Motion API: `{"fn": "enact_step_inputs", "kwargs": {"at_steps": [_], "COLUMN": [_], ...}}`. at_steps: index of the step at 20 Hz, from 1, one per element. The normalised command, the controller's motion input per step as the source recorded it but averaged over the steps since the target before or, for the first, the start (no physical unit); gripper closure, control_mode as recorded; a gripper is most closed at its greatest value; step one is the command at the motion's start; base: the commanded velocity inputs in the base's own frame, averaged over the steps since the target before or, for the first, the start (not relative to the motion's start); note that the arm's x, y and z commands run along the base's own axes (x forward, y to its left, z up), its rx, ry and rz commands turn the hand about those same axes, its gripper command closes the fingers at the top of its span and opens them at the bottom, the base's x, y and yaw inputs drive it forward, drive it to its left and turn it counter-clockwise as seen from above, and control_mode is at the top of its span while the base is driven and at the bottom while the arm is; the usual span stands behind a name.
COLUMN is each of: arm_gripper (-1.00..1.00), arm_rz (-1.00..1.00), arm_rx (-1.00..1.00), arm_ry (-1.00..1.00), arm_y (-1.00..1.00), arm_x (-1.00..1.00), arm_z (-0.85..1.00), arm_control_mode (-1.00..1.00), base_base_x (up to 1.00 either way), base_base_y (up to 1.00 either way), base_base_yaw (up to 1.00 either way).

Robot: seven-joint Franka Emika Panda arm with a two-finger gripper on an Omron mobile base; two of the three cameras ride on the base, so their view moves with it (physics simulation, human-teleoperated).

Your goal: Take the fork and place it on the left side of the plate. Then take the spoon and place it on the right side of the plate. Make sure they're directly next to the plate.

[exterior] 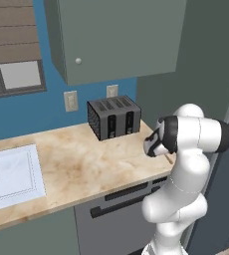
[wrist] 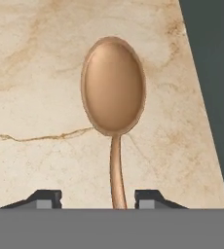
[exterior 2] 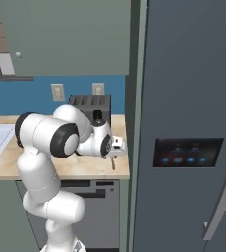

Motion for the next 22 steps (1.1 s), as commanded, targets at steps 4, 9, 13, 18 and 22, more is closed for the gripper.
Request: {"fn": "enact_step_inputs", "kwargs": {"at_steps": [4,9,13,18,22], "arm_gripper": [1.00,1.00,1.00,1.00,1.00], "arm_rz": [0.06,0.07,0.05,0.02,0.00], "arm_rx": [0.00,0.00,0.00,0.00,0.00], "arm_ry": [0.00,0.00,-0.02,-0.09,-0.12], "arm_y": [0.00,0.11,0.24,0.15,0.02], "arm_x": [-0.02,-0.16,-0.11,-0.18,-0.30], "arm_z": [-0.16,-0.13,-0.06,0.01,0.24], "arm_control_mode": [-1.00,-1.00,-1.00,-1.00,-1.00], "base_base_x": [0.00,0.00,0.00,0.00,0.00], "base_base_y": [0.00,0.00,0.00,0.00,0.00], "base_base_yaw": [0.00,0.00,0.00,0.00,0.00]}}
